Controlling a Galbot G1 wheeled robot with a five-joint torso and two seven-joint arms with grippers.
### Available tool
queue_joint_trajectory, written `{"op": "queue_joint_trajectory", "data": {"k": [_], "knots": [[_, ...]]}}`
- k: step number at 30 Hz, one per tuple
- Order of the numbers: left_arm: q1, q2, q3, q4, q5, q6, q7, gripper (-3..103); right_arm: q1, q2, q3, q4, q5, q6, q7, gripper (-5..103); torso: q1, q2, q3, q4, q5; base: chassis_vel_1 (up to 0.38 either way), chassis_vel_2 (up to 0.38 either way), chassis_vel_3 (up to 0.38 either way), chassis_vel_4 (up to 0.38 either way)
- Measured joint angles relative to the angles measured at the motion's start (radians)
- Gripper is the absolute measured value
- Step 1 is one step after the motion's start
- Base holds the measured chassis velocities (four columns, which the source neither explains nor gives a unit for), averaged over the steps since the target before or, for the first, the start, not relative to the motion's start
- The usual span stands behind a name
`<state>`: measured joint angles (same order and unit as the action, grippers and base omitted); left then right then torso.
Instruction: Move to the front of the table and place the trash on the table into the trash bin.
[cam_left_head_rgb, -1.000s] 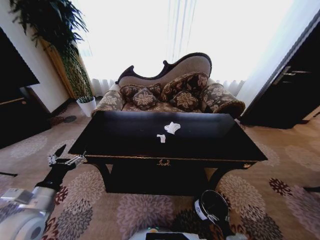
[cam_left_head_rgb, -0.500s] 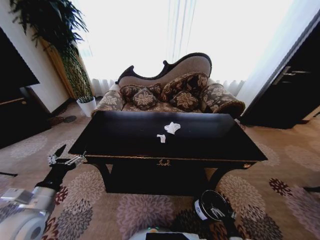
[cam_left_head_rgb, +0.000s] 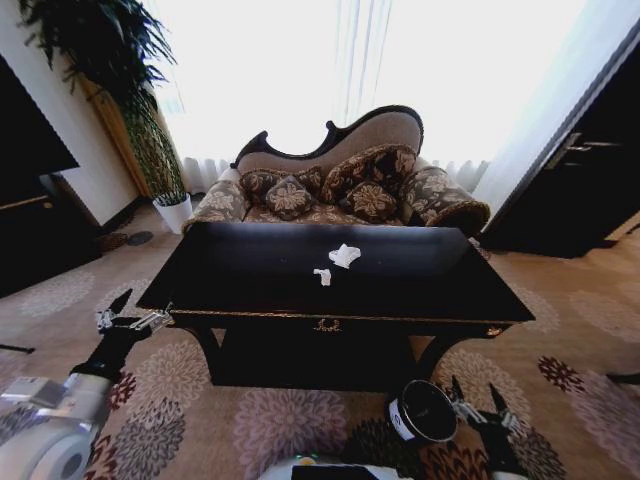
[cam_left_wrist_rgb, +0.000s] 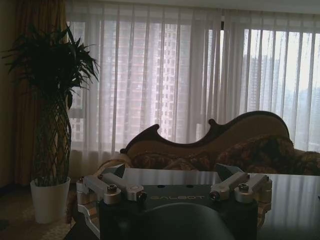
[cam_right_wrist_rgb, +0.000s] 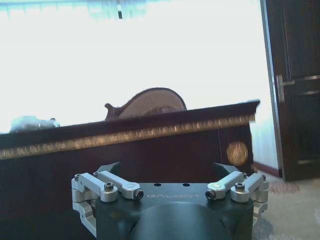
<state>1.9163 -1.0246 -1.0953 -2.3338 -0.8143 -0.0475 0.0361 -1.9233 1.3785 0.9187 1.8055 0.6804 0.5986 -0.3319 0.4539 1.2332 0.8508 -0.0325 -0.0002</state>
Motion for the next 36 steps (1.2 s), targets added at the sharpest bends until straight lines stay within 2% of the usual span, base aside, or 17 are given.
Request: {"op": "queue_joint_trajectory", "data": {"k": [9,14,18,19,24,25,29,30,32,35,36], "knots": [[0.000,0.000,0.000,0.000,0.000,0.000,0.000,100,-0.023,-0.001,0.055,0.073,0.032,-0.002,0.000,100,0.000,0.000,0.000,0.0000,0.0001,0.000,0.000,0.000,0.000],[0.000,0.000,0.000,0.000,0.000,0.000,0.000,100,-0.030,-0.010,0.082,0.130,0.053,-0.027,0.004,100,0.000,0.000,0.000,0.0000,0.0001,0.000,0.000,0.000,0.000],[0.000,0.000,0.000,0.000,0.000,0.000,0.000,100,-0.020,-0.043,0.116,0.222,0.076,-0.102,0.038,100,0.000,0.000,0.000,0.0000,0.0000,0.000,0.000,0.000,0.000],[0.000,0.000,0.000,0.000,0.000,0.000,0.000,100,-0.020,-0.043,0.116,0.222,0.076,-0.102,0.038,100,0.000,0.000,0.000,0.0000,0.0000,0.000,0.000,0.000,0.000],[0.000,0.000,0.000,0.000,0.000,0.000,0.000,100,0.025,-0.119,0.146,0.318,0.087,-0.230,0.097,100,0.000,0.000,0.000,0.0000,0.0000,0.000,0.000,0.000,0.000],[0.000,0.000,0.000,0.000,0.000,0.000,0.000,100,0.025,-0.119,0.146,0.318,0.087,-0.230,0.097,100,0.000,0.000,0.000,0.0000,0.0000,0.000,0.000,0.000,0.000],[0.000,0.000,0.000,0.000,0.000,0.000,0.000,100,0.059,-0.209,0.141,0.390,0.079,-0.336,0.154,100,0.000,0.000,0.000,-0.0001,0.0003,0.000,0.000,0.000,0.000],[0.000,0.000,0.000,0.000,0.000,0.000,0.000,100,0.059,-0.209,0.141,0.390,0.079,-0.336,0.154,100,0.000,0.000,0.000,-0.0001,0.0003,0.000,0.000,0.000,0.000],[0.000,0.000,0.000,0.000,0.000,0.000,0.000,100,0.075,-0.253,0.138,0.411,0.080,-0.370,0.169,100,0.000,0.000,0.000,0.0000,0.0001,0.000,0.000,0.000,0.000],[0.000,0.000,0.000,0.000,0.000,0.000,0.000,100,0.113,-0.348,0.137,0.457,0.119,-0.467,0.216,100,0.000,0.000,0.000,0.0001,0.0000,0.000,0.000,0.000,0.000],[0.000,0.000,0.000,0.000,0.000,0.000,0.000,100,0.113,-0.348,0.137,0.457,0.119,-0.467,0.216,100,0.000,0.000,0.000,0.0001,0.0000,0.000,0.000,0.000,0.000]]}}
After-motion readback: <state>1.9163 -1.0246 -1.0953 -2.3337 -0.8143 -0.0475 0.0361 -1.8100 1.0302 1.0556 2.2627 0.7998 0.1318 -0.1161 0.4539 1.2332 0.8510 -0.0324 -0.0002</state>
